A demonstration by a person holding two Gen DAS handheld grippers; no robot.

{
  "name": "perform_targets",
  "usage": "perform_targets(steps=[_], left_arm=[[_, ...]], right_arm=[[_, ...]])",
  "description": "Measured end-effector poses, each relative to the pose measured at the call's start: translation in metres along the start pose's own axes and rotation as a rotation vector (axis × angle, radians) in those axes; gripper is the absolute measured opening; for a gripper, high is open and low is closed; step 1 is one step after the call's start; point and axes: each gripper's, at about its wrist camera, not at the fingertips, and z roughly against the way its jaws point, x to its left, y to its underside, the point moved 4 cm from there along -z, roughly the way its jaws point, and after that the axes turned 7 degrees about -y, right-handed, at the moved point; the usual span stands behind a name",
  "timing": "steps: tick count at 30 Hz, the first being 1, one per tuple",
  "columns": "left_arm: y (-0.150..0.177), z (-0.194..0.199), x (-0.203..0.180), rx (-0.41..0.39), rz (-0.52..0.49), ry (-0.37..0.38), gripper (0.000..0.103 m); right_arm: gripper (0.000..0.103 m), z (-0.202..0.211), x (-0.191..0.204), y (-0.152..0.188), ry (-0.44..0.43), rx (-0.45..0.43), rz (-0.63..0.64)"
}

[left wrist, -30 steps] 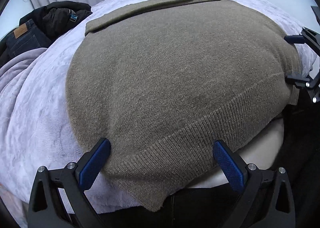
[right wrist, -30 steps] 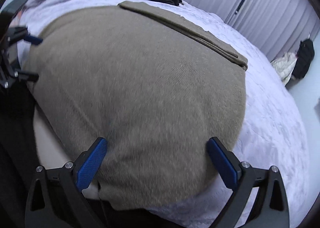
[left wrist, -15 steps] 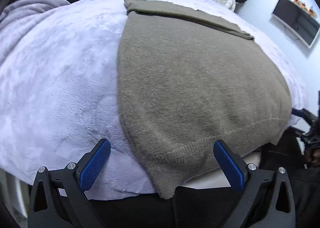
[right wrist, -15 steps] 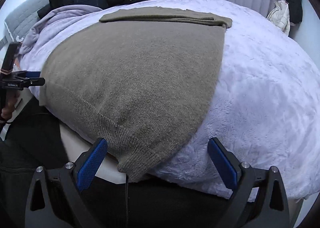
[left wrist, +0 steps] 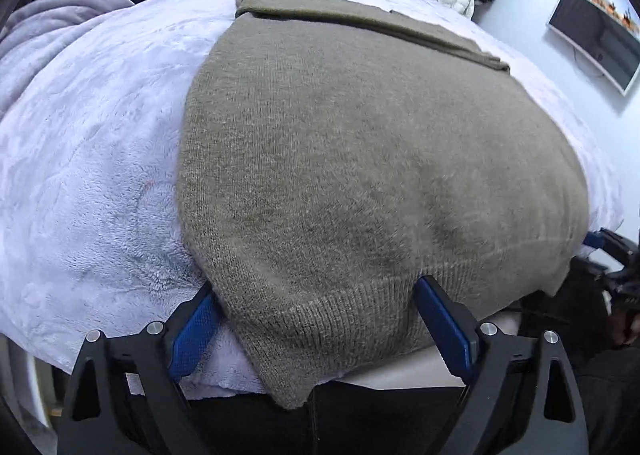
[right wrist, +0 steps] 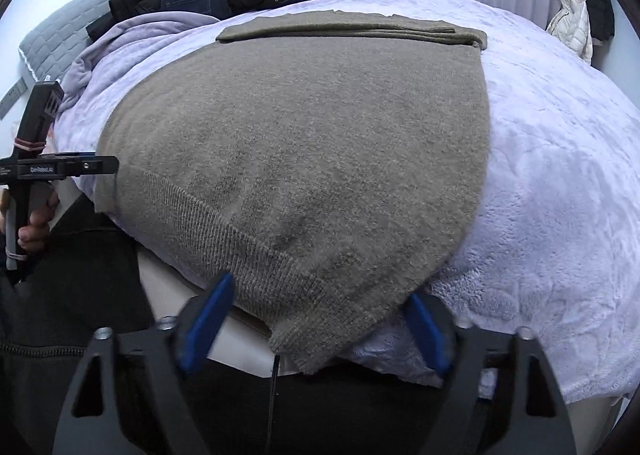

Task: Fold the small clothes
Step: 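Grasp the sweater hem with both grippers, then lift the hem with both grippers toward the collar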

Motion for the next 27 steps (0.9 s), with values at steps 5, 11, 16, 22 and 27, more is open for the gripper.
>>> perform_targets(steps=[5, 11, 16, 22, 27], left_arm=[[-0.003, -0.002, 0.002, -0.003, 0.005, 0.001, 0.095], [-0.001, 0.005, 0.011, -0.022, 0.041, -0.007, 0.074], [-0.001, 0.003, 0.013, -0.013, 0.045, -0.002, 0.078], [-0.003, 0.013, 0.011, -0.027, 0.023, -0.001, 0.018], [-0.005, 0.025, 0.005, -0.020, 0.011, 0.014, 0.011]], right_arm=[[0.074, -0.002, -0.006, 0.004, -0.072, 0.014, -0.062], [0.024, -0.010, -0.016, 0.006, -0.112, 0.034, -0.126], [0.023, -0.020, -0.023, 0.010, -0.149, 0.060, -0.183], [0.020, -0.017, -0.023, 0.010, -0.163, 0.040, -0.194], [0.009, 0.000, -0.011, 0.006, -0.170, -0.014, -0.130]])
